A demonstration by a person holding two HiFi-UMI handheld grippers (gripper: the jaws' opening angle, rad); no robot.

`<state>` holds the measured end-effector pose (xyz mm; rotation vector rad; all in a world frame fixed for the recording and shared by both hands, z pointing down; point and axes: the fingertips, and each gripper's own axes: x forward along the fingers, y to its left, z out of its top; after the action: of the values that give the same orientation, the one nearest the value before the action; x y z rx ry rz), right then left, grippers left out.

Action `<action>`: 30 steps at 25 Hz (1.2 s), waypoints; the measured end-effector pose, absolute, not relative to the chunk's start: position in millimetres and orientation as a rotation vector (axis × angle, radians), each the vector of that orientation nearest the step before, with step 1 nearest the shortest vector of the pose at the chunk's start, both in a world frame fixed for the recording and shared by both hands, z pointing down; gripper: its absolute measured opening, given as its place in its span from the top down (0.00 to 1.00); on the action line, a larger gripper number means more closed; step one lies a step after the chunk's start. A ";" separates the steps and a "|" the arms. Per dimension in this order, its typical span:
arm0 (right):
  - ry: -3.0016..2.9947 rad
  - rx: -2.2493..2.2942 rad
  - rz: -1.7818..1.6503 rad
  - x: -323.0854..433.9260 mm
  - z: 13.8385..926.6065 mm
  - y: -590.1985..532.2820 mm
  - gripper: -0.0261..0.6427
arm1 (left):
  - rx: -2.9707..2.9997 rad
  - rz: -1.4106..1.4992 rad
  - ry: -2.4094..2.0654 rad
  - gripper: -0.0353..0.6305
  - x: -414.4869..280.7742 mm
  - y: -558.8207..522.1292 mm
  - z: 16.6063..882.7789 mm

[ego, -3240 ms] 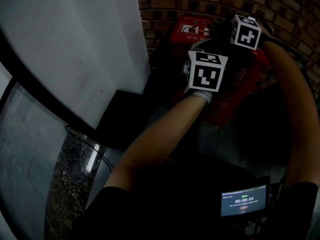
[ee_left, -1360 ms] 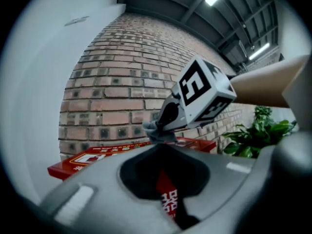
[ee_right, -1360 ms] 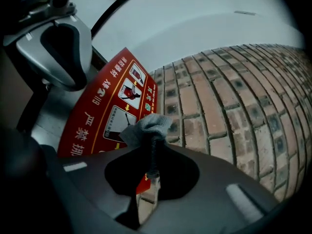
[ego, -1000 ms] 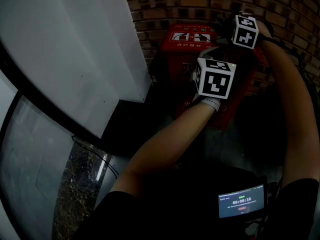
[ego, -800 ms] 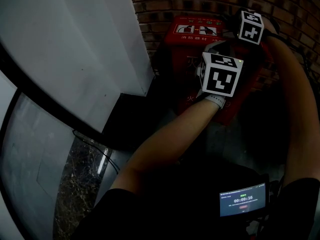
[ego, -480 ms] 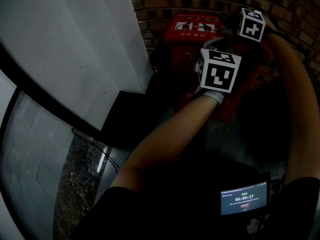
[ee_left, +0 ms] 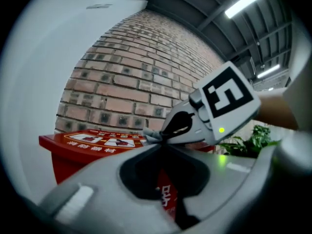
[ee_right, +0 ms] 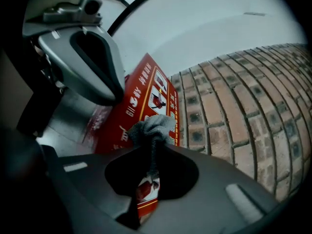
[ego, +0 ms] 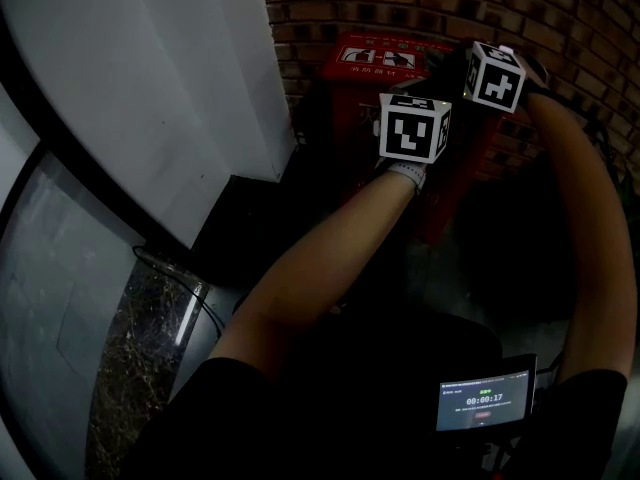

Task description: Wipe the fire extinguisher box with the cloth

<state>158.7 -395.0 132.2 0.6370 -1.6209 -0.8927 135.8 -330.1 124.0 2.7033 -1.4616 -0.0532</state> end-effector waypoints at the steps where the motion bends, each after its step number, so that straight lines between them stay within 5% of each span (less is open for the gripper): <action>1: -1.628 0.629 -0.892 158.1 133.4 -387.6 0.91 | 2.701 -0.035 -1.470 0.94 136.3 -328.9 124.6; 13: -1.654 0.542 -0.907 158.9 135.8 -324.3 0.91 | 2.663 0.019 -1.494 0.94 140.3 -328.8 134.8; 30: -1.504 0.835 -0.936 250.4 81.8 -406.5 0.91 | 2.739 0.010 -1.575 0.94 189.1 -325.3 124.7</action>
<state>250.4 -406.5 81.8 0.8347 -1.5042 -0.9365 189.1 -325.3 124.7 2.7390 -1.5746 0.0104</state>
